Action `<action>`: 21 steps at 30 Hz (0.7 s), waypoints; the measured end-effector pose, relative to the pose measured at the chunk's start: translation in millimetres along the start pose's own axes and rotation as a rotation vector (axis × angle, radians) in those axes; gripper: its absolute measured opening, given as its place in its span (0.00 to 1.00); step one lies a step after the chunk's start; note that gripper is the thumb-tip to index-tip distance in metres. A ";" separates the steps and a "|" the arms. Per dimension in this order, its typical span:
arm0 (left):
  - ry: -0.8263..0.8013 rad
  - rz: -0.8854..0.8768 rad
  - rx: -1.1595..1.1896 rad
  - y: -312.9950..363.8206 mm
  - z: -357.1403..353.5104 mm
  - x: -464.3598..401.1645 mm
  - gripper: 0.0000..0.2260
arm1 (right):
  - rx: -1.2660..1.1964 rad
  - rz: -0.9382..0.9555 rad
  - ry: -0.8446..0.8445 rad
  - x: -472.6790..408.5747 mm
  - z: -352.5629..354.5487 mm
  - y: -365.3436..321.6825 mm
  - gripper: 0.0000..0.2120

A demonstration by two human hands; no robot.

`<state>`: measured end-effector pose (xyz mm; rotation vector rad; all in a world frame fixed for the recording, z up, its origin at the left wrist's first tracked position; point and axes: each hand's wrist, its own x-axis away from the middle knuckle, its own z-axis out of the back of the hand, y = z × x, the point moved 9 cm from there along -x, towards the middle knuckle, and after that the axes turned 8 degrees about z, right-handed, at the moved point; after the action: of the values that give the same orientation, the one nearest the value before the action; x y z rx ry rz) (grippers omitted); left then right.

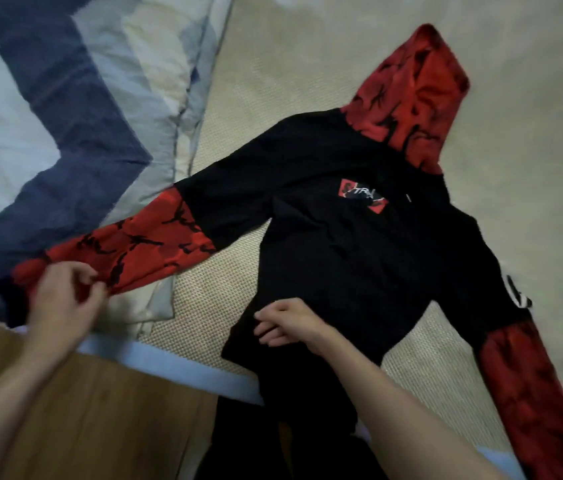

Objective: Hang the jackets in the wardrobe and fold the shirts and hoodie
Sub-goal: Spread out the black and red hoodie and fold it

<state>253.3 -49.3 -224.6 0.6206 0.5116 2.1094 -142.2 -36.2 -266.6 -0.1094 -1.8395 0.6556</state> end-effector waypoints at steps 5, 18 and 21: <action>-0.850 -0.257 -0.397 123.5 -177.3 155.3 0.34 | 0.500 -0.060 0.562 79.1 161.4 54.6 0.09; -0.620 -0.278 -0.447 108.0 -163.5 166.7 0.03 | 0.048 0.010 0.760 131.1 150.4 164.5 0.17; -0.549 -0.181 -0.315 90.6 -127.6 153.3 0.07 | -0.048 0.043 0.794 143.8 146.0 175.9 0.17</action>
<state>42.9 10.3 -237.7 0.8874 -0.0704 1.7011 -368.6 111.1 -262.7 -0.3838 -1.0869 0.4959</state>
